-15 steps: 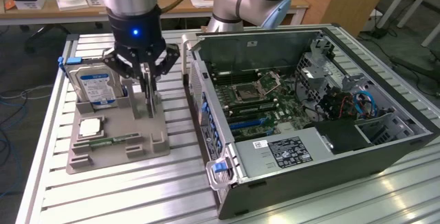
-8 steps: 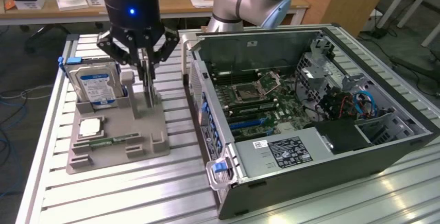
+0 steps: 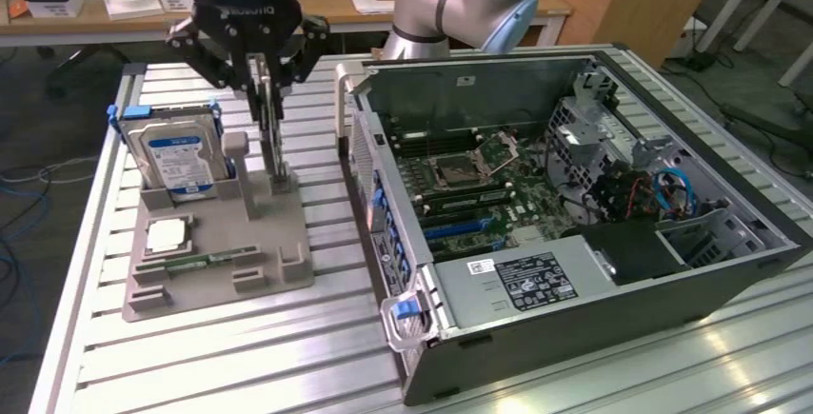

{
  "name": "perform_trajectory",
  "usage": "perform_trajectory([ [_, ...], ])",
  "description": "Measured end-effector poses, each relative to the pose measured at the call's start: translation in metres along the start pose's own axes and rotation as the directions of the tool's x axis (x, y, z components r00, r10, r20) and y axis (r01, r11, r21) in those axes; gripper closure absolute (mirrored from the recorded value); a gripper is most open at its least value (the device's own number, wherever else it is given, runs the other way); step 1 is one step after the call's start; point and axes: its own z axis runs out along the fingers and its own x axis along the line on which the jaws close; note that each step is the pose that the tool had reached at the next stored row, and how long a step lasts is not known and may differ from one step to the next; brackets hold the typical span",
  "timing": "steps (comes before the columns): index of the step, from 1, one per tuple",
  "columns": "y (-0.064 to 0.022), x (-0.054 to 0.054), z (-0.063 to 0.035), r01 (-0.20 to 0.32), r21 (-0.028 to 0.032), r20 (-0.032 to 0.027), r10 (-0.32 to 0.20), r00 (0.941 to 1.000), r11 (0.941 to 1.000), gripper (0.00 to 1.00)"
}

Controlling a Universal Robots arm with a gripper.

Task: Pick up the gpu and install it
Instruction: 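Pick up the gpu and move the gpu toward the slot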

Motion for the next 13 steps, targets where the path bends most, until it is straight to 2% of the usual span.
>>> perform_trajectory([
  [10, 0.0019, -0.001, -0.0454, 0.000, -0.0006, 0.0000, 0.000, 1.0000, 1.0000, 0.74],
  [13, 0.0021, -0.001, -0.0525, 0.000, -0.0020, 0.0001, 0.000, 1.0000, 1.0000, 0.74],
])
